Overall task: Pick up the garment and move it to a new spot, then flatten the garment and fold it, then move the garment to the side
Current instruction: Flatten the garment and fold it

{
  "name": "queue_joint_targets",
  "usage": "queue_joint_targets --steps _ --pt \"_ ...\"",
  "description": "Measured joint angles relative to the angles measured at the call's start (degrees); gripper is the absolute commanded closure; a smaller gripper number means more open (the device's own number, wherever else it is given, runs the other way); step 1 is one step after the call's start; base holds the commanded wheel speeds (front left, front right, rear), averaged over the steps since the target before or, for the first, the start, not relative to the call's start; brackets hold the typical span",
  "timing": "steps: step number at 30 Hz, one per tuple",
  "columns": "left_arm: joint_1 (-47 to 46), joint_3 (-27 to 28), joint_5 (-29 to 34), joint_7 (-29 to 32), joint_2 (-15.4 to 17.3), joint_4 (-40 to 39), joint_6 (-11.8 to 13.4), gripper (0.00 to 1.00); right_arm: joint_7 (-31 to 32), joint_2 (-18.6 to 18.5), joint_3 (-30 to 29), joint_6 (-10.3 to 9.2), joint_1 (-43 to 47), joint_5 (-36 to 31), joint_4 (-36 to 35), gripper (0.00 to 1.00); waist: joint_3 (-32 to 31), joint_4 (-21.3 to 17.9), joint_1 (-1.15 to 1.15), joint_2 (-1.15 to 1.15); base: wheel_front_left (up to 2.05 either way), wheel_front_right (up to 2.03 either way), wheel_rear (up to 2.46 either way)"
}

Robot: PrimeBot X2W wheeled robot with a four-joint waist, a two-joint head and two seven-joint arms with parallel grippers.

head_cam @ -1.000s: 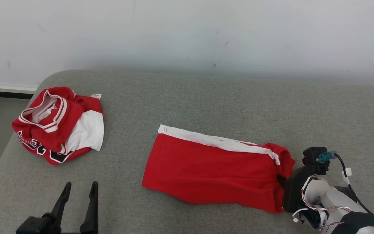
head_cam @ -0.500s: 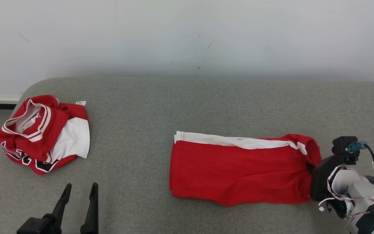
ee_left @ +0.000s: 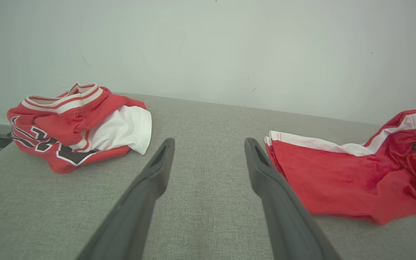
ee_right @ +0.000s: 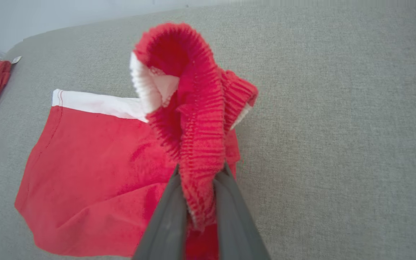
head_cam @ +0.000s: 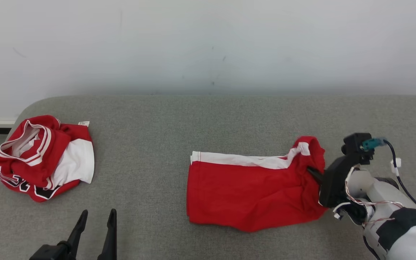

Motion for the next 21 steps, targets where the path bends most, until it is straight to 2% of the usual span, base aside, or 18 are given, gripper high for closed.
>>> queue_joint_targets --steps 8,21 --pt "0.0 -1.9 0.0 0.1 -1.4 0.8 -0.5 0.00 6.2 1.8 2.1 0.89 -1.6 1.4 -1.7 1.00 -1.1 0.1 0.00 0.00 0.00 0.00 0.00" --pt "-0.4 -3.7 0.0 0.1 -2.7 2.5 -1.6 0.00 13.4 6.0 2.4 0.92 -5.1 5.2 -2.0 1.00 -0.5 2.6 0.00 0.00 0.00 0.00 0.00"
